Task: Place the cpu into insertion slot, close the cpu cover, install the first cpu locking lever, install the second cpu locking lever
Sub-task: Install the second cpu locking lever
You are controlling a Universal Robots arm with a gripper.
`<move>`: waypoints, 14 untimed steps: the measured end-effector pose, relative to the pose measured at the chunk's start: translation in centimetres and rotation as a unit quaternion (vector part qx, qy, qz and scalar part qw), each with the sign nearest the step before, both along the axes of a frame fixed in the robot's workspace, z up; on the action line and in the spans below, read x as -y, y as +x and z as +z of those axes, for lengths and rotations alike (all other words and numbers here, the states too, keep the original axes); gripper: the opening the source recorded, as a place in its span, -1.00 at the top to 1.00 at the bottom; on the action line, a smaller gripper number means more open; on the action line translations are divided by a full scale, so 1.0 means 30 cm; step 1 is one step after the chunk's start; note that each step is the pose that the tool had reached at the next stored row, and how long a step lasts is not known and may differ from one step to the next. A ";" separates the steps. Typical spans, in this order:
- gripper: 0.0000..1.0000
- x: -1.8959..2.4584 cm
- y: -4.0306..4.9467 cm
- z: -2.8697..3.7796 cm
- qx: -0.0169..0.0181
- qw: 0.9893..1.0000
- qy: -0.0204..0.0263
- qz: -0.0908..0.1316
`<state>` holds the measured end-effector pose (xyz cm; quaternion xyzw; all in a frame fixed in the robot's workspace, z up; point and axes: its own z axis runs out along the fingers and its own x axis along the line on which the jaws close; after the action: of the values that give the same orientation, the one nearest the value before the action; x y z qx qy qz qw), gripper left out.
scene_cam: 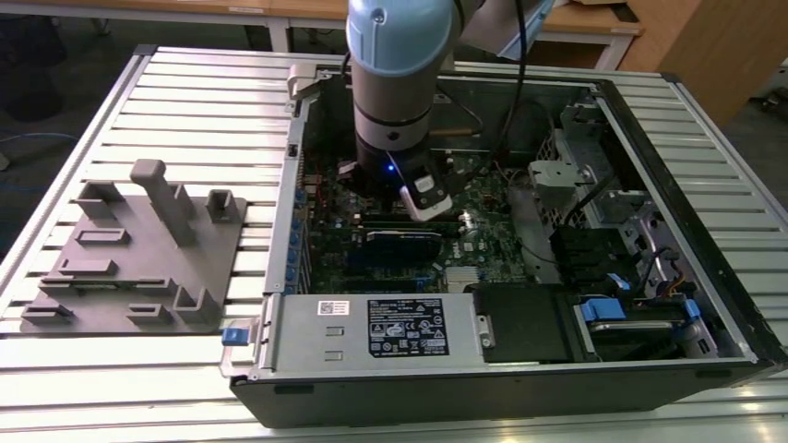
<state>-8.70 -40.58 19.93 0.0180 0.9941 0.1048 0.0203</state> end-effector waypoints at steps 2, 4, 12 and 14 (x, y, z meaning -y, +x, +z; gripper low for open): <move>0.80 0.001 0.000 -0.001 0.000 1.000 0.000 0.000; 0.80 0.007 0.000 -0.001 0.000 1.000 0.000 0.000; 0.80 0.026 0.000 -0.001 0.000 1.000 0.010 0.000; 0.80 0.028 0.000 -0.002 0.000 1.000 0.016 0.000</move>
<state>-8.69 -41.41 19.88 0.0182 0.9923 0.1205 0.0200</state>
